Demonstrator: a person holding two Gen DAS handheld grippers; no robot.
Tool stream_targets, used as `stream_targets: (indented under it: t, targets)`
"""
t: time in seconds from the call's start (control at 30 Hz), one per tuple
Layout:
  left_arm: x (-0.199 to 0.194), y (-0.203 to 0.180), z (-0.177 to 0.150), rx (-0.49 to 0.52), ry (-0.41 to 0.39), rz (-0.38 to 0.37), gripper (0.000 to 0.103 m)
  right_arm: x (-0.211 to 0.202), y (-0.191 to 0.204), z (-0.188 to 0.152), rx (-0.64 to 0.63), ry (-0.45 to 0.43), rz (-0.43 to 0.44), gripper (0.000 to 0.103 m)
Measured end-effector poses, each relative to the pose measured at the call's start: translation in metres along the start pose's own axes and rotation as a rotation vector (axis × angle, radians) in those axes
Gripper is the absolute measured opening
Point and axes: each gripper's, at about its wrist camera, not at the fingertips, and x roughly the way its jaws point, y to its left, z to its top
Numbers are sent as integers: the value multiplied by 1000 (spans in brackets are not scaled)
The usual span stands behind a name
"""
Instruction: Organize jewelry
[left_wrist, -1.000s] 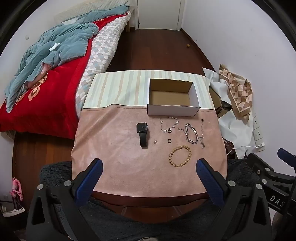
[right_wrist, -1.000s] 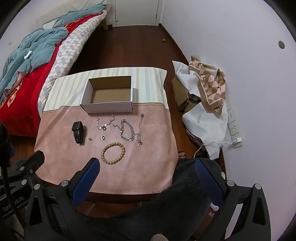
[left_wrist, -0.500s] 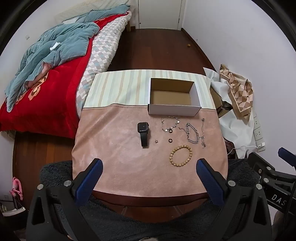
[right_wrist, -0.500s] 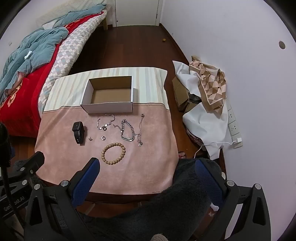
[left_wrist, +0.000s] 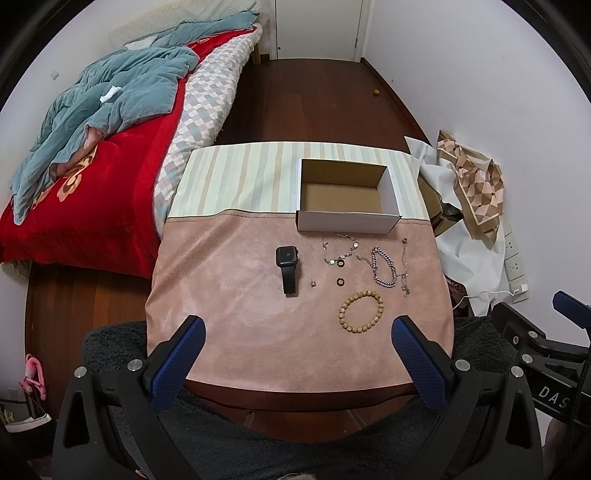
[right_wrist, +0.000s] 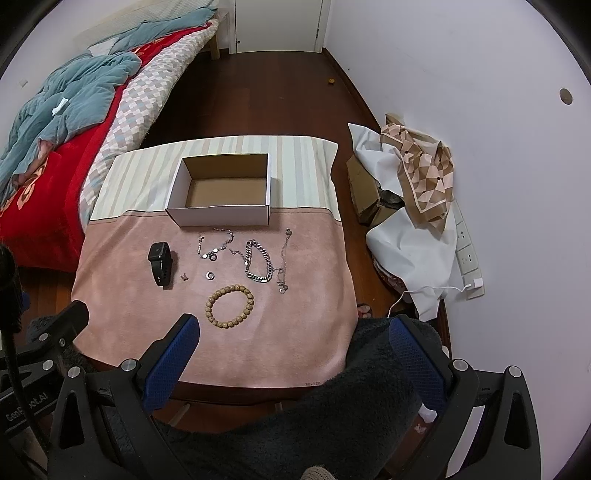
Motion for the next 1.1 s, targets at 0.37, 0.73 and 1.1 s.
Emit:
stream_targets:
  t: [0.37, 0.73, 1.1]
  targets:
    - [-3, 1, 3, 1, -4, -1, 103, -4, 0, 1, -6, -2, 3, 103]
    - [-10, 2, 5, 0, -16, 0, 103, -8, 1, 1, -9, -10, 6, 103]
    - [-10, 2, 5, -1, -17, 1, 103, -9, 1, 2, -11, -10, 6, 103]
